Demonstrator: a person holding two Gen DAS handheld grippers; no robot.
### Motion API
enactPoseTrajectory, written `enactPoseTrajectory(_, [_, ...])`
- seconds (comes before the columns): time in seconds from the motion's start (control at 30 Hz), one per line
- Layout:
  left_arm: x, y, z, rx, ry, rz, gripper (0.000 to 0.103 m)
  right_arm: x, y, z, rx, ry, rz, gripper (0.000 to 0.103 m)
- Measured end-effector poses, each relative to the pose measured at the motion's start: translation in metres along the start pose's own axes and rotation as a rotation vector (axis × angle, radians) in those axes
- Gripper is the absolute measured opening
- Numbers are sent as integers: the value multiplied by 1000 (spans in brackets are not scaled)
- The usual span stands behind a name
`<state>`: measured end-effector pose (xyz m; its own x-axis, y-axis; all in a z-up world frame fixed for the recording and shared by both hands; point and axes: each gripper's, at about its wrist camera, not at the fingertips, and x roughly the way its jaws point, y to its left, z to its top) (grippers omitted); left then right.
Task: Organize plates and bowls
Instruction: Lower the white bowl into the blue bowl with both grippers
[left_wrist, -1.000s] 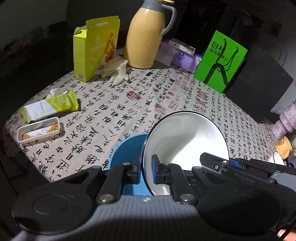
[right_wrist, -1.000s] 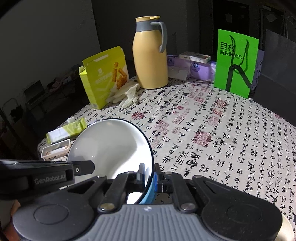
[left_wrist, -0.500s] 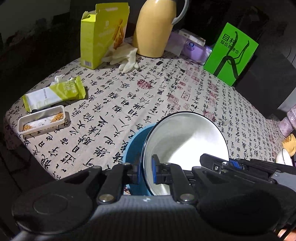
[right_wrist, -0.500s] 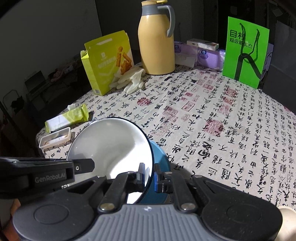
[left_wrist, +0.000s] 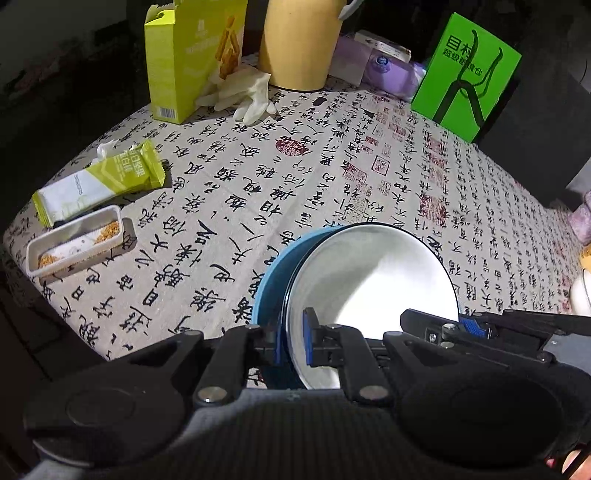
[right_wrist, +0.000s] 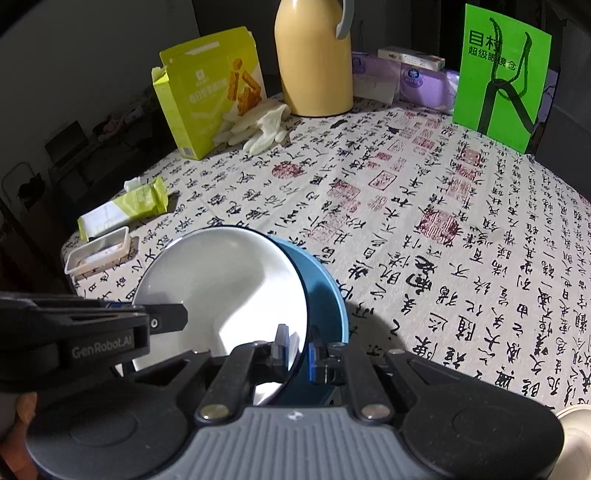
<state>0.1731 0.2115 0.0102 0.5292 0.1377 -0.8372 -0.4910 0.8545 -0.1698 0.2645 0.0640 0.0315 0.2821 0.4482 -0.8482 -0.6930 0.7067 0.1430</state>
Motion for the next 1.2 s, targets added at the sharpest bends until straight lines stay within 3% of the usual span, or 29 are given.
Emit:
enactPoseTrajectory(0.5, [2,-10,1,111,-6,24,13,5,-3,0,0,32,23,11])
enactPoseTrajectory(1.2, [1,-9,2,126,-18,36,12,4,-8,1,43,42,50,11])
